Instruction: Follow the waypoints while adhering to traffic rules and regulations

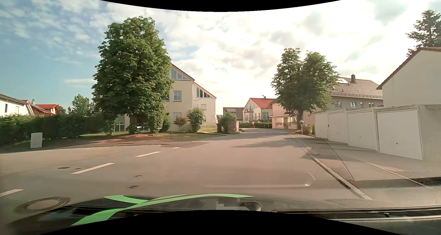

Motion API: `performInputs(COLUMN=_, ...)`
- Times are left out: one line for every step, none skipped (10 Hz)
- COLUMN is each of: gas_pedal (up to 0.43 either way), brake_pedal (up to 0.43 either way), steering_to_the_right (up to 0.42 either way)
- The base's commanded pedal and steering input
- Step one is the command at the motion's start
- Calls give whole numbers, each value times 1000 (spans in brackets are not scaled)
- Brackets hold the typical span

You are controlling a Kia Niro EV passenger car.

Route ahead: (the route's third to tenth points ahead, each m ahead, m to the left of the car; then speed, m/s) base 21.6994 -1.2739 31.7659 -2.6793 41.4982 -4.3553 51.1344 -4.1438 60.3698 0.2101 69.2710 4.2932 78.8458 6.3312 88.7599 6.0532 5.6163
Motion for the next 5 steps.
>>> performInputs(gas_pedal=209, brake_pedal=0, steering_to_the_right=148)
performInputs(gas_pedal=209, brake_pedal=0, steering_to_the_right=146)
performInputs(gas_pedal=209, brake_pedal=0, steering_to_the_right=140)
performInputs(gas_pedal=209, brake_pedal=0, steering_to_the_right=132)
performInputs(gas_pedal=209, brake_pedal=0, steering_to_the_right=124)
